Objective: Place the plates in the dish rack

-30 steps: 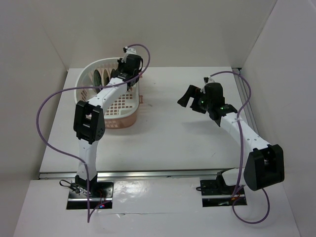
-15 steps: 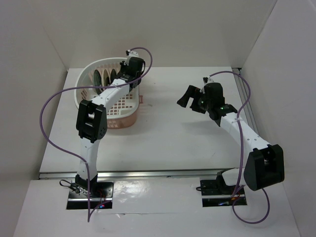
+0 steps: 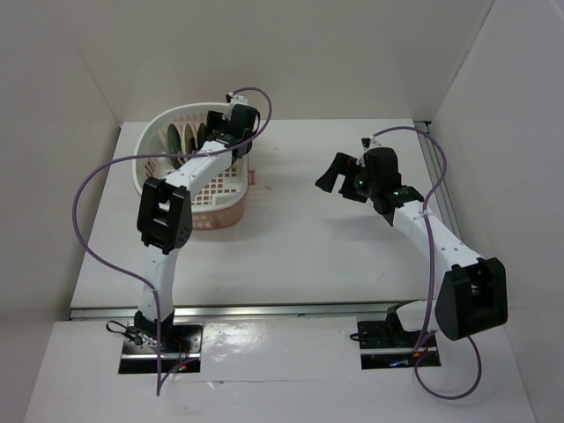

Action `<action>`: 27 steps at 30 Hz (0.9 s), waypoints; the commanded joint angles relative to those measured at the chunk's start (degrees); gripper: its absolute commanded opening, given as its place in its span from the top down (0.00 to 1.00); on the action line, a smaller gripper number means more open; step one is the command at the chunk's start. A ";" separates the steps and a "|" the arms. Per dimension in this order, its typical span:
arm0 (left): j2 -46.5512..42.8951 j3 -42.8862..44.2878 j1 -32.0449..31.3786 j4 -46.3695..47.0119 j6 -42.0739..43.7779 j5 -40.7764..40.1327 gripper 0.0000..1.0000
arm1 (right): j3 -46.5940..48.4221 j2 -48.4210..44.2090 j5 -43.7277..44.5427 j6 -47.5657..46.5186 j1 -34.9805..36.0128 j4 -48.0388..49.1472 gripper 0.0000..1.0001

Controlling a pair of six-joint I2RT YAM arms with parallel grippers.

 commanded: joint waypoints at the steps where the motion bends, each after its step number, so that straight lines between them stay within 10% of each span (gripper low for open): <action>1: -1.56 2.13 0.03 0.65 -1.14 1.13 0.12 | -0.18 0.10 -0.88 -0.99 0.29 1.18 0.00; 18: -16.76 0.37 -1.55 0.12 -2.37 10.10 0.00 | 2.10 1.25 -0.36 -0.99 2.04 1.01 0.00; 27: -35.83 -8.15 -6.47 -7.08 -8.42 18.27 0.00 | 20.87 2.39 11.77 -10.65 2.57 -17.52 0.00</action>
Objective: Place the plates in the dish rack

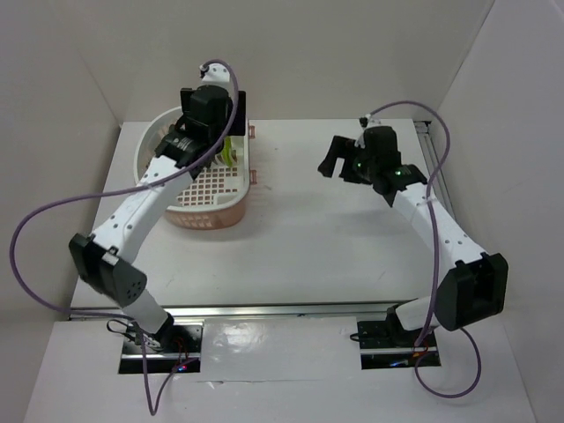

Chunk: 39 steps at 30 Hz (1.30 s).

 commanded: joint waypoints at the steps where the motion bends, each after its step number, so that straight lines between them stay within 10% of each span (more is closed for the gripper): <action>1: -10.61 -1.03 -2.87 -4.00 -5.67 3.94 0.00 | 11.55 -0.80 7.42 -6.13 0.67 -8.96 0.00; 12: -33.91 -17.63 -12.36 -18.59 -20.35 5.87 0.00 | 26.16 -9.67 17.71 -9.66 2.96 -32.09 0.00; 39: -65.22 -32.76 -13.60 -36.09 -24.31 8.95 0.00 | 7.17 -45.54 17.01 -9.22 1.73 -43.95 0.00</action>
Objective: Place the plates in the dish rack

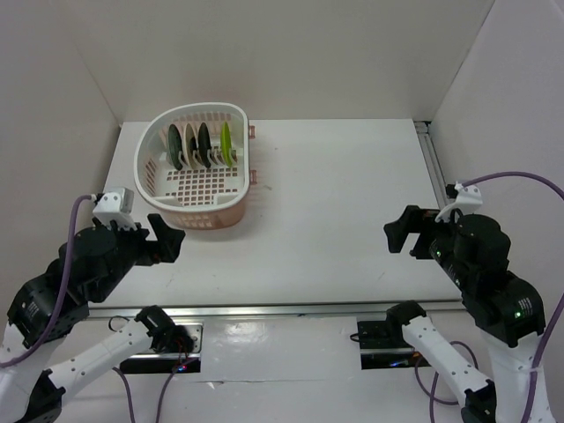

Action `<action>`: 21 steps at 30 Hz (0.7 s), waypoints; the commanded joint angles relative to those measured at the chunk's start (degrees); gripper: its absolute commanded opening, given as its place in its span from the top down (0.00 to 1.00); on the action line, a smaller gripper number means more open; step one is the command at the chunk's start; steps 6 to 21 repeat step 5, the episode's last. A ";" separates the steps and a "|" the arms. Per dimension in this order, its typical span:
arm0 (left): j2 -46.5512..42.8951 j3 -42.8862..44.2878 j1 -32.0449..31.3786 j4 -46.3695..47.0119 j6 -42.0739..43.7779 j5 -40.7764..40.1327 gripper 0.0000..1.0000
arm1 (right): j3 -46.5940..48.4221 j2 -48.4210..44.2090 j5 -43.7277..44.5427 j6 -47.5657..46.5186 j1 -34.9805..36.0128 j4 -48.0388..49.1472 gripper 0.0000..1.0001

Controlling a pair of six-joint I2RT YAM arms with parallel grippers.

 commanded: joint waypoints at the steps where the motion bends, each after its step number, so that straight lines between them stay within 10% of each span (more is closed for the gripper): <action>1: -1.18 -0.17 -0.15 -0.05 -0.97 0.40 0.00 | -0.08 -1.19 0.05 -0.78 -0.33 -1.69 0.00; 21: -1.18 0.97 -0.15 -0.05 -0.44 -0.13 0.00 | -0.08 -1.72 0.67 -0.78 -0.33 -1.69 0.00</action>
